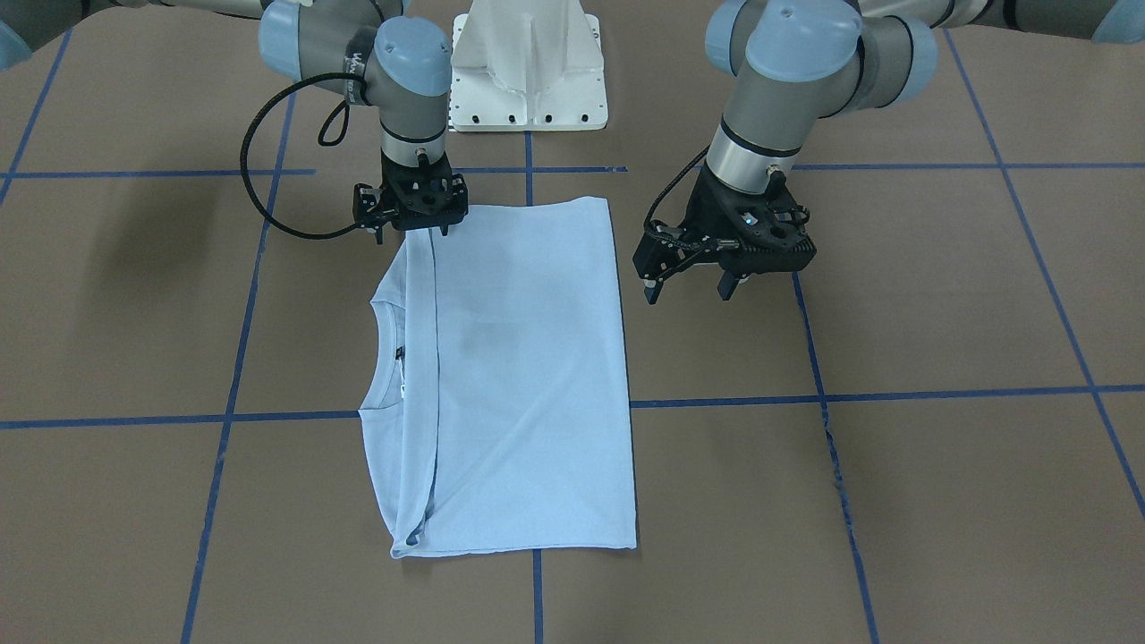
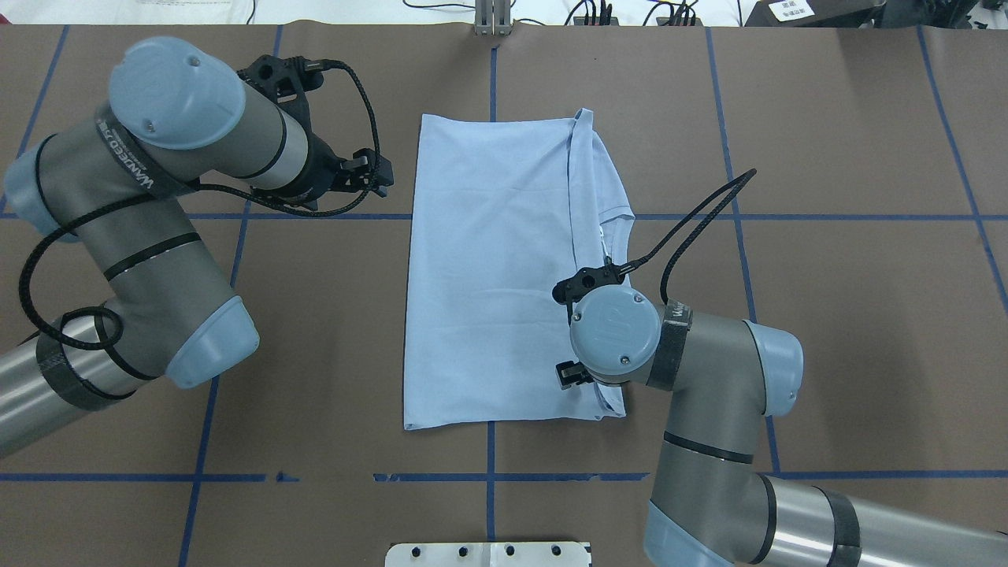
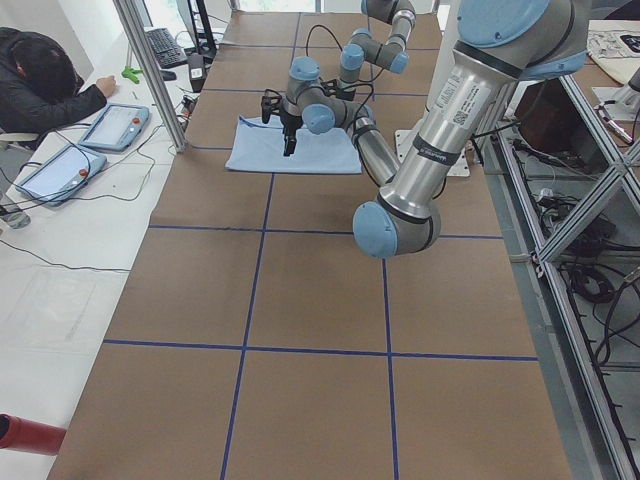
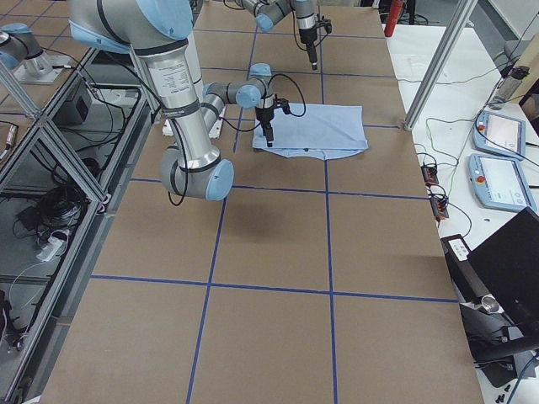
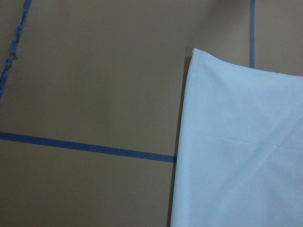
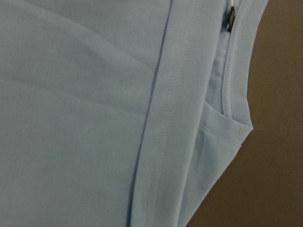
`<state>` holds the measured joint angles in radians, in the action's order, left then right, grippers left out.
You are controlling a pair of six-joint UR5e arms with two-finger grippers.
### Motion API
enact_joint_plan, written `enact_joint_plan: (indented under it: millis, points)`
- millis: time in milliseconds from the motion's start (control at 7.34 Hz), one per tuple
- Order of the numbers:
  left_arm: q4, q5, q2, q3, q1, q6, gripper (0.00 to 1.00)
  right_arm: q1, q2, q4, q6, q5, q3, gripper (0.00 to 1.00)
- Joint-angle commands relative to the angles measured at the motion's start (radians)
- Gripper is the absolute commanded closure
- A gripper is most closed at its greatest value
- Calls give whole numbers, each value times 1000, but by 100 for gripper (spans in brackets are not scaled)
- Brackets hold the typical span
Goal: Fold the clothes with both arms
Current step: 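Straighten the shirt's side edge with the right gripper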
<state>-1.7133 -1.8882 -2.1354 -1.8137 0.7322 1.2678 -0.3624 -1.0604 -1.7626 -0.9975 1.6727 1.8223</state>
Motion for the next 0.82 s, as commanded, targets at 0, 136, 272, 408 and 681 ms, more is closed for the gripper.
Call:
enact_joint_plan:
  millis: [0, 136, 272, 408, 681]
  points:
    - [0, 0, -3, -1, -1, -2, 0, 2, 2, 0, 0, 2, -43, 0]
    - [0, 0, -4, 1, -2, -5, 0, 2, 2, -3, 0, 4, -47, 0]
    - [-2, 0, -1, 1, -1, -7, 0, 2, -1, -5, 0, 10, -49, 0]
    - [-3, 0, 0, 2, -2, -7, 0, 0, -1, -6, 0, 10, -49, 0]
    - [-3, 0, 0, 1, -2, -7, 0, -12, -7, -6, 0, 19, -49, 0]
